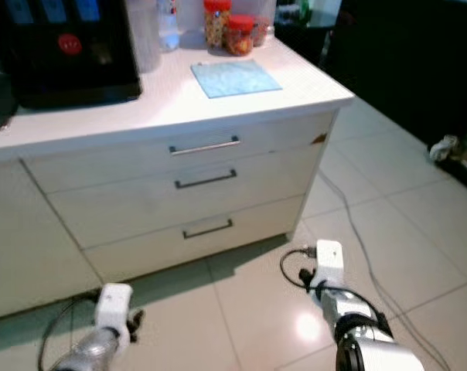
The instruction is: Kitchen organization
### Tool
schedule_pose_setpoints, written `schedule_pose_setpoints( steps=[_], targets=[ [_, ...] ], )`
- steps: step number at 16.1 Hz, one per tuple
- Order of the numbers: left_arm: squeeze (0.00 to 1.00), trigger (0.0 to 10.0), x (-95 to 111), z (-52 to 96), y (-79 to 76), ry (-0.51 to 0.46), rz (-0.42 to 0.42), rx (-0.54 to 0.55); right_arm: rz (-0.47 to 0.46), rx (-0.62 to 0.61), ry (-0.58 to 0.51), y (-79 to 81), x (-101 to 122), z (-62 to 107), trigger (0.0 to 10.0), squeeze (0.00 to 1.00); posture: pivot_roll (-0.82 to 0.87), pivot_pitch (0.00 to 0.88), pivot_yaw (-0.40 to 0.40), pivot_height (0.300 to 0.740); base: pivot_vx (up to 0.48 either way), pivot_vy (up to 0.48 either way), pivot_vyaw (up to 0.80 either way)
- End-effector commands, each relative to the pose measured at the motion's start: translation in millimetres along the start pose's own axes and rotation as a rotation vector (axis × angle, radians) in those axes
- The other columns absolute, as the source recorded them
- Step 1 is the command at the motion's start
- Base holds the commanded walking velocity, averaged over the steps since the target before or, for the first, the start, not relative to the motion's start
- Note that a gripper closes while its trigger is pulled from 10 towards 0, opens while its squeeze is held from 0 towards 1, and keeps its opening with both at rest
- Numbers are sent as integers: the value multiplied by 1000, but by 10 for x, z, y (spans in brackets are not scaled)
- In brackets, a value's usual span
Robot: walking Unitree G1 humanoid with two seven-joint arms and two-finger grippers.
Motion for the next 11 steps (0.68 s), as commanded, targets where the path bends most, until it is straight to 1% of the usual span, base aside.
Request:
schedule_pose_setpoints(
  steps=[1,2,3,4,5,7,8,10,11],
  targets=[
    [0,10000,87,-8,77,-23,4,26,-2,16,-8,45,25,-7,10000,0,-24,0,-5,740,0,311,0],
    [0,10000,89,-8,80,-25,3,27,0,16,-8,45,26,-7,10000,0,-26,2,-5,740,0,311,0],
    [0,10000,183,-16,79,-65,0,31,4,3,-22,32,41,-6,10000,0,-23,3,-6,740,0,307,0],
    [0,10000,344,-27,76,-131,-11,36,11,-15,-50,16,70,-4,10000,0,-23,4,-6,740,0,307,0],
    [0,10000,516,-33,67,-195,-5,37,11,-28,-77,5,96,-1,10000,0,-23,6,-7,740,0,244,0],
    [0,10000,802,-33,16,-290,-6,19,35,-62,-134,-25,159,9,10000,0,-16,8,-6,740,0,279,0],
    [0,10000,927,-26,-9,-335,4,8,11,-77,-168,-31,187,16,10000,0,-18,9,-6,740,0,281,0],
    [0,10000,1252,22,-107,-467,1,-35,-11,-88,-261,-38,275,40,10000,0,-19,14,-5,740,0,300,0],
    [0,10000,1349,47,-161,-512,-18,-54,-9,-84,-292,-35,306,49,10000,0,-19,15,-5,740,0,341,0]
  ],
)
Point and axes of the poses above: a point about 5 cm out from each wrist's last joint towards the gripper, its own z axis pointing back from the gripper into the wrist, its own x axis along the axis of the wrist's last joint, y = z × x, the point moved 2 cm from there along -z, pointing out of the wrist towards the gripper, and after that the axes turned 10 degrees about z, right-handed, at the moved point
